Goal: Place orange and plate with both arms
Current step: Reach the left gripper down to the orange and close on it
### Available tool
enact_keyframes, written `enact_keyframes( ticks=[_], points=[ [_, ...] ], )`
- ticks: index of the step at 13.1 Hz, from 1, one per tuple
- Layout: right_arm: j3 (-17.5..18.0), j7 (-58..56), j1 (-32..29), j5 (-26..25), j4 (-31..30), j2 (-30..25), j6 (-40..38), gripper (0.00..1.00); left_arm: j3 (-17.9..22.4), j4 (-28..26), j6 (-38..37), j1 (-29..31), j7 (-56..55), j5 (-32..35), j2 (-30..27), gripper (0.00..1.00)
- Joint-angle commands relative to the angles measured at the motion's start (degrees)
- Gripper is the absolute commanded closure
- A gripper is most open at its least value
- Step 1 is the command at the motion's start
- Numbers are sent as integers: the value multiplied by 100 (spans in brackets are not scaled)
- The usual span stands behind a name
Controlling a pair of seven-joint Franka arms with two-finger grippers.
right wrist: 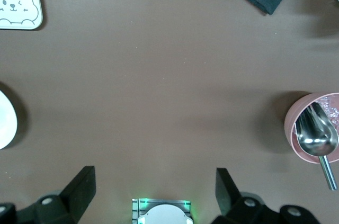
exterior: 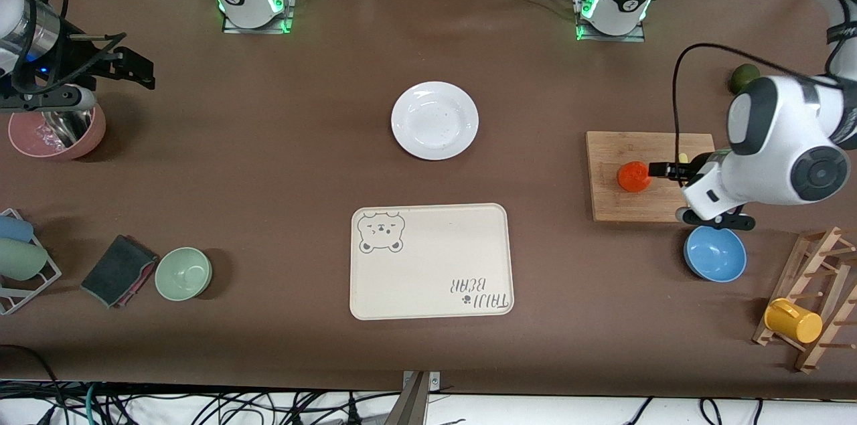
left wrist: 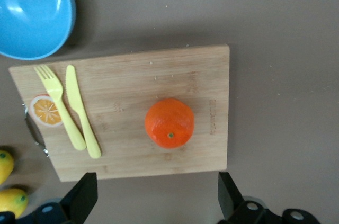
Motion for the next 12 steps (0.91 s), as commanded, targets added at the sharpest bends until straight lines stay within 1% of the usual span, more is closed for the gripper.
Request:
enact_keyframes(
  ticks=[1,3,9,12],
  points=[
    [-11,-49,-4,82,87,-4,-99,0,-28,-632,895,-65,129,-86,46,0],
    [-11,-49,-4,82,87,-4,-99,0,-28,-687,1101,-4,129,-112,274,0],
    [-11,-49,-4,82,87,-4,-99,0,-54,-740,1180,5,138,-130,547,0],
    [-11,-49,-4,82,87,-4,-99,0,-54,-757,1356,32,138,-139,679,0]
  ],
)
